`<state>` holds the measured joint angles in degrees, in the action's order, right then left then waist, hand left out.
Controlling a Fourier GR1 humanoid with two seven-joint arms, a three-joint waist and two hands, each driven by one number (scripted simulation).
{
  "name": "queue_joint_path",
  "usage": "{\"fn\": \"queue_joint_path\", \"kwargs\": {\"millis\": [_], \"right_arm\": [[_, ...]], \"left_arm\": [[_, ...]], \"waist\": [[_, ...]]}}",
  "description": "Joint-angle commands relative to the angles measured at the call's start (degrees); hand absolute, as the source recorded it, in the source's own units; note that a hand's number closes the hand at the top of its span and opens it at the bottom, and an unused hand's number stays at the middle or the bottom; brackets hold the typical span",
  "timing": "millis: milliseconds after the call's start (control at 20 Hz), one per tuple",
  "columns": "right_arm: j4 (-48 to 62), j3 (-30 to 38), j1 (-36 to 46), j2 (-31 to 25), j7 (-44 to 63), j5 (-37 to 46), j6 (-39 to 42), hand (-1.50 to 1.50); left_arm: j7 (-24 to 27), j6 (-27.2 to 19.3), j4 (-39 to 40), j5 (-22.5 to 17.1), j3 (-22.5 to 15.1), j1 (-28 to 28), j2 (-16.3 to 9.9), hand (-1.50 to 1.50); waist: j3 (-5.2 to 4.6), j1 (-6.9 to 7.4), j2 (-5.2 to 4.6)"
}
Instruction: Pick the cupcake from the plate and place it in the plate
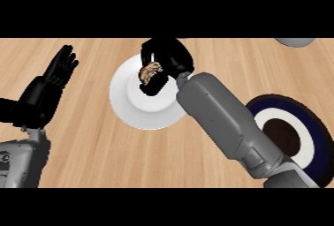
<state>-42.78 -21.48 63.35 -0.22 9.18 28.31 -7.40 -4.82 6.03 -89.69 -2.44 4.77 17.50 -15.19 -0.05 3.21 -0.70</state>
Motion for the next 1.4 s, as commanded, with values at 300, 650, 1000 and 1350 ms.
{"fn": "queue_joint_path", "kwargs": {"millis": [300, 650, 1000, 1350], "right_arm": [[14.12, -5.98, 2.36, 0.22, 0.00, -11.83, -8.61, -1.50], [12.69, -6.37, 1.88, 0.22, -7.88, -23.24, -7.87, -1.50], [11.94, -1.53, 2.65, 0.22, -14.15, -33.94, -13.93, -1.50], [17.99, 5.90, 5.58, 0.22, -19.39, -40.88, -11.38, -1.50]], "left_arm": [[-4.41, 0.18, -0.70, 0.57, -2.30, 5.99, 0.85, 0.00], [-0.84, -0.91, 2.29, 2.41, -3.76, 5.83, 3.22, 0.00], [-2.94, -0.54, 0.28, 1.63, -2.63, 5.00, 2.09, 0.00], [-2.63, -0.35, -2.76, 0.24, -0.52, -0.05, 1.44, 0.00]], "waist": [[0.03, 3.74, -0.97], [0.04, 3.81, -1.34], [0.08, 3.44, -0.89], [0.05, 0.57, -0.22]]}}
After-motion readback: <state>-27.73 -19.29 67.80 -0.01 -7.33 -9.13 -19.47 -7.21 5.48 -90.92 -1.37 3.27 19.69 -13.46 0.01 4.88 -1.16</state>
